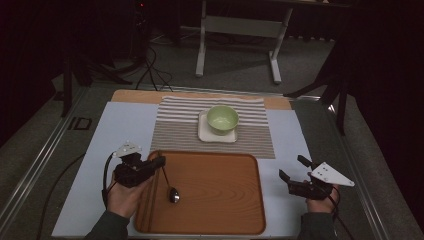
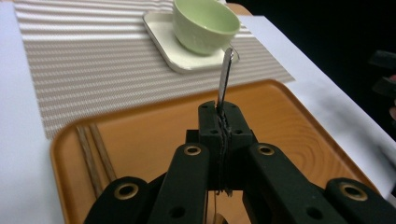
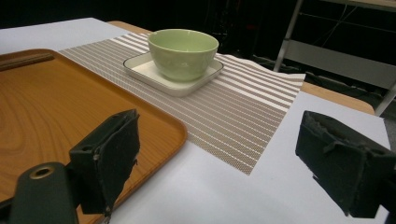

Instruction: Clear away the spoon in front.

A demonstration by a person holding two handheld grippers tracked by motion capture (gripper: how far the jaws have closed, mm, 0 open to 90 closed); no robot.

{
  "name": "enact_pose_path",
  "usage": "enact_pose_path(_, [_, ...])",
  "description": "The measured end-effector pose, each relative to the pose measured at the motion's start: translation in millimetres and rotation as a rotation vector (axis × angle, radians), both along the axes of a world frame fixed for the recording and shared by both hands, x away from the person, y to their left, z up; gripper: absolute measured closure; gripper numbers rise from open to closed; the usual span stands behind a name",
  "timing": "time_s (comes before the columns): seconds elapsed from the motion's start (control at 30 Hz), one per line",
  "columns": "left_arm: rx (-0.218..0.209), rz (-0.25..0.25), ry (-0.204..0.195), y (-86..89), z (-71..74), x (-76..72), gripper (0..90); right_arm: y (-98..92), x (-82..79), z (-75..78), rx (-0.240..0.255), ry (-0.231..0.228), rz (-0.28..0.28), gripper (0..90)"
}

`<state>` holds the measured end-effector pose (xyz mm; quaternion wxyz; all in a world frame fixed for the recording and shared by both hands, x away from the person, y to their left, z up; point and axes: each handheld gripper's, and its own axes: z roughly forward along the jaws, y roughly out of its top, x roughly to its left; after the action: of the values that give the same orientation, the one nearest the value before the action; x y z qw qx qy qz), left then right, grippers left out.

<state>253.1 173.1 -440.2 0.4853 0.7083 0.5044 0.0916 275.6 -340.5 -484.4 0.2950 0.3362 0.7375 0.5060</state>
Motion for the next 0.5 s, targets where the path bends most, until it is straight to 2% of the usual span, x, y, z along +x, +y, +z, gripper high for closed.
enact_pose_path(0.1, [-0.016,-0.041,0.032,-1.5,-4.5,-1.1,89.7,0.8,0.1,0.0,-0.002,0.0,0.003,13.1])
enact_pose_path(0.17, [0.003,-0.059,0.05,-4.9,-9.1,0.9,89.6,1.2,0.1,0.1,-0.003,-0.003,0.005,13.0])
enact_pose_path(0.23, [0.002,-0.077,0.067,-7.3,-15.2,5.4,89.2,1.3,0.3,0.0,-0.003,-0.002,0.005,13.0])
enact_pose_path(0.37, [0.042,-0.08,0.102,-11.6,-31.7,19.9,86.3,1.3,0.4,-0.2,-0.001,0.0,0.004,13.0])
enact_pose_path(0.5, [0.06,-0.077,0.172,-14.3,-55.4,34.3,83.2,1.8,0.5,-0.3,-0.003,0.001,0.005,13.0])
